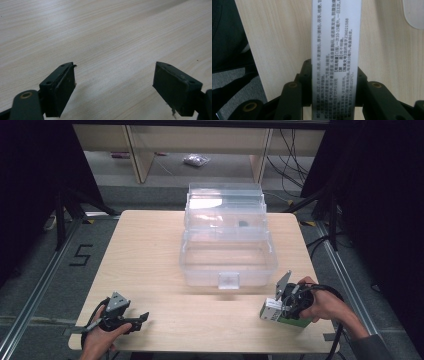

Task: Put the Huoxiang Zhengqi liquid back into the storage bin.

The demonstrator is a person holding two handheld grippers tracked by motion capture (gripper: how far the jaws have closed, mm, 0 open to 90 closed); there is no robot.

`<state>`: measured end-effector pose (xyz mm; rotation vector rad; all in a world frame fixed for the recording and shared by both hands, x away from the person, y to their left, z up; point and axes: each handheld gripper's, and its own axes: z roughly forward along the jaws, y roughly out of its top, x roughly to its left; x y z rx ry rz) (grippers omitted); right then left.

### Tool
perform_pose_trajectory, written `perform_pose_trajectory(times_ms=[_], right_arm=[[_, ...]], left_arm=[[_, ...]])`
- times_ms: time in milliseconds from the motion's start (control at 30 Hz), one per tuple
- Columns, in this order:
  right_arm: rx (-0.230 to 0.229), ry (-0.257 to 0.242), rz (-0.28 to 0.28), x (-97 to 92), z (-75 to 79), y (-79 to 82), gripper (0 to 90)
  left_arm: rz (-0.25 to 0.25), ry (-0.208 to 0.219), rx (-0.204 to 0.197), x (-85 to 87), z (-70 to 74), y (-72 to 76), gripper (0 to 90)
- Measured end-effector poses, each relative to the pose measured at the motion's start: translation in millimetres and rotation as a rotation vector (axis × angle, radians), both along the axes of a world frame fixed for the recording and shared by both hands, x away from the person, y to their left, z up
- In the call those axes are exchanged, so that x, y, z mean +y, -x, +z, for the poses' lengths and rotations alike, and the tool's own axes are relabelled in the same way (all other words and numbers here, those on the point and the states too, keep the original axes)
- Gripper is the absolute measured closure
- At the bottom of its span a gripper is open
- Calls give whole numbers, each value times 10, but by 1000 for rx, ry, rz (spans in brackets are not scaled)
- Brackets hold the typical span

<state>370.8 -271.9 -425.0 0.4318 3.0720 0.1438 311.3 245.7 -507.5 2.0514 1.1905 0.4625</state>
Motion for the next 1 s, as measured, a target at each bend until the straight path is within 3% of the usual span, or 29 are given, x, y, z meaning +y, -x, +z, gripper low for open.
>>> perform_pose_trajectory(times_ms=[100, 133, 200, 400, 500, 533, 567, 833, 867, 900, 933, 967, 1000], right_arm=[[1, 9, -25, 23, 11, 9, 643], [-8, 1, 16, 25, 9, -18, 644], [-20, -12, 24, 34, 45, -25, 644], [-26, -39, -7, 82, 208, -13, 644], [-38, -72, 17, 105, 285, -39, 644], [-14, -95, 15, 119, 328, -38, 644], [-31, -104, 29, 152, 384, -45, 644], [-62, -101, 43, 285, 642, -91, 644], [-64, -113, 99, 302, 659, -129, 644], [-67, -96, 63, 349, 743, -134, 645], [-73, -100, 94, 367, 761, -160, 645], [-72, -91, 60, 386, 800, -150, 645], [-72, -91, 60, 386, 800, -150, 645]], left_arm=[[-10, -12, 5, 18, 9, -2, 172], [-9, -11, 3, 19, 8, -3, 173], [-13, -14, 5, 23, 12, -4, 173], [-8, -12, 4, 22, 11, -3, 174], [-2, -7, 1, 18, 8, -4, 173], [0, -6, -1, 17, 8, -3, 173], [1, -11, -1, 20, 12, -2, 173], [0, -13, -4, 22, 18, 2, 172], [-2, -4, -3, 22, 18, 1, 172], [2, -6, 0, 26, 16, 1, 173], [-1, -12, -1, 31, 22, 2, 172], [1, -5, -4, 29, 20, 3, 173], [1, -5, -4, 29, 20, 3, 173]])
